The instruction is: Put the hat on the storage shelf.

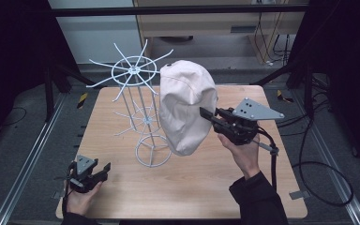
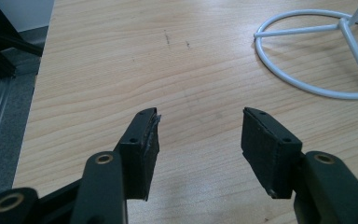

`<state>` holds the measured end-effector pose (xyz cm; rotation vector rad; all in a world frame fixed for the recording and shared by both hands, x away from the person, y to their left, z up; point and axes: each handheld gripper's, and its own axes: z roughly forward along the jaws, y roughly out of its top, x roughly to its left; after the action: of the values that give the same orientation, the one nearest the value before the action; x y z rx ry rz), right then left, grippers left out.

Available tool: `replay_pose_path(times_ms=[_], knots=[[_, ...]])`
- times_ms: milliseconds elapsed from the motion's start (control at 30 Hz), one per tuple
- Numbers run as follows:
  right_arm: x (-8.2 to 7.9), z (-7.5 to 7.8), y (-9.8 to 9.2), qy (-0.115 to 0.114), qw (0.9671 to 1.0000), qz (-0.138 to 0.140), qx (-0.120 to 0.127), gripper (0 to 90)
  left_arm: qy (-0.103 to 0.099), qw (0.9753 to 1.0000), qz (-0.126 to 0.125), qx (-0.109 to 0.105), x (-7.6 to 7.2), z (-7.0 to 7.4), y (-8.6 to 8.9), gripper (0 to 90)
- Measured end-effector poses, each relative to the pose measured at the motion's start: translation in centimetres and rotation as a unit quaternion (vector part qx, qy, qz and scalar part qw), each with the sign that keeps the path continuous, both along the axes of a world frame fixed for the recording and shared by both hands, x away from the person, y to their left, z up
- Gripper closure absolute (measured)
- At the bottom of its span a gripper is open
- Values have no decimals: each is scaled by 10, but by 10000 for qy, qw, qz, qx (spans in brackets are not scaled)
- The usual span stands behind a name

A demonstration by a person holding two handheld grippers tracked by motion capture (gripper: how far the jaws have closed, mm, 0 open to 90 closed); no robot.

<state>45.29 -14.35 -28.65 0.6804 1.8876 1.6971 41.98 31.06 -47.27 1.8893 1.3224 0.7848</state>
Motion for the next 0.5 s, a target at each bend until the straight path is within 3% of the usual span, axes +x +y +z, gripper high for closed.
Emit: replay_pose_path(times_ms=[167,500], knots=[[-1,-1,2,5,10000,6,-39,759,-4,10000,-1,0,0,0,0,460],[-2,1,4,-27,10000,-80,-50,652,-3,10000,2,0,0,0,0,460]])
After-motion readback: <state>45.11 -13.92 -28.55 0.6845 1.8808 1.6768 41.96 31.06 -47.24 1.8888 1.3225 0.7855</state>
